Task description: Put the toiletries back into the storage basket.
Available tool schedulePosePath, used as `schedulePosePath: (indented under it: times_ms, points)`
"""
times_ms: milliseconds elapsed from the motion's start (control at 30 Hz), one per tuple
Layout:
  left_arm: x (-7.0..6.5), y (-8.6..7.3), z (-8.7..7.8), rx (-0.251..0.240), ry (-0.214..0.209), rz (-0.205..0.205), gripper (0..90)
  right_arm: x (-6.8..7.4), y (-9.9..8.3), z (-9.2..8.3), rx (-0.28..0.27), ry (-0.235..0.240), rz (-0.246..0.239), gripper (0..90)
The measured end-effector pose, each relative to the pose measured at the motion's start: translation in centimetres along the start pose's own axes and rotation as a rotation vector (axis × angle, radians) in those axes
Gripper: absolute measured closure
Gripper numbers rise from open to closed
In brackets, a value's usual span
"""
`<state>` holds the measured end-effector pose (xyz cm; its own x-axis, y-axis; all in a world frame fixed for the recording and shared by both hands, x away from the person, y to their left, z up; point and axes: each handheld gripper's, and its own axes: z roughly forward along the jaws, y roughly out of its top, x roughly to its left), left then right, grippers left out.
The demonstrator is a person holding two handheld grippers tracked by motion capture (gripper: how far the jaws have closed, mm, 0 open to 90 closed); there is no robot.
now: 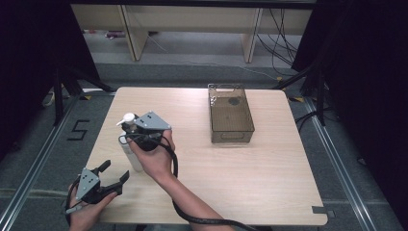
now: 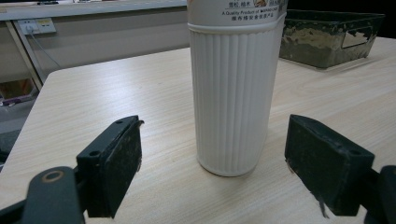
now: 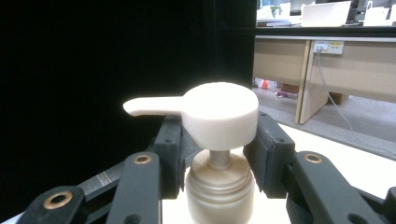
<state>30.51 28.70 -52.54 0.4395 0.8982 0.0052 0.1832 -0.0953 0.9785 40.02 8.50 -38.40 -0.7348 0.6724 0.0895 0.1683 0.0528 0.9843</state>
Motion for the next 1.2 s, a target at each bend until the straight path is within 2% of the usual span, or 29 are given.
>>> schedulePosePath:
  times_ms: [200,233,300,400,433,667,800,867,1033,1067,1200]
  points:
    - [0.0,0.0,0.0,0.001,-0.001,0.003,18.0,-0.1,0.0,-0.4,0.0,-0.008,0.001,60.6]
    - [0.0,0.0,0.0,0.0,0.0,0.001,18.0,-0.3,0.0,-0.6,0.009,-0.01,0.023,60.6]
    - [0.0,0.0,0.0,0.001,0.001,0.001,18.0,-0.5,0.1,-0.8,-0.001,-0.01,0.036,60.7]
    - [0.0,0.0,0.0,0.003,0.0,0.005,18.0,-0.8,0.2,-1.0,-0.015,-0.015,0.015,60.7]
    - [0.0,0.0,0.0,0.002,0.0,0.003,18.0,-0.8,0.4,-1.4,-0.01,-0.014,0.053,60.6]
    - [-0.1,0.0,0.1,-0.013,-0.003,0.004,18.0,-1.5,1.3,-2.7,-0.034,-0.02,0.039,60.7]
    - [-0.1,0.0,0.1,-0.013,-0.003,0.007,18.0,-2.1,2.1,-4.0,-0.048,-0.047,0.048,60.7]
    - [-0.1,0.0,0.1,-0.007,0.002,0.005,18.0,-2.5,2.4,-4.4,-0.067,-0.055,0.031,60.7]
    - [-0.1,0.0,0.1,-0.006,0.003,0.007,18.0,-3.2,3.2,-5.7,-0.075,-0.081,0.059,60.7]
    - [-0.1,0.0,0.1,-0.005,0.004,0.008,18.0,-3.4,3.3,-5.9,-0.078,-0.088,0.037,60.7]
    - [-0.1,0.0,0.1,-0.008,0.009,0.003,18.1,-3.9,3.5,-6.5,-0.086,-0.101,0.045,60.7]
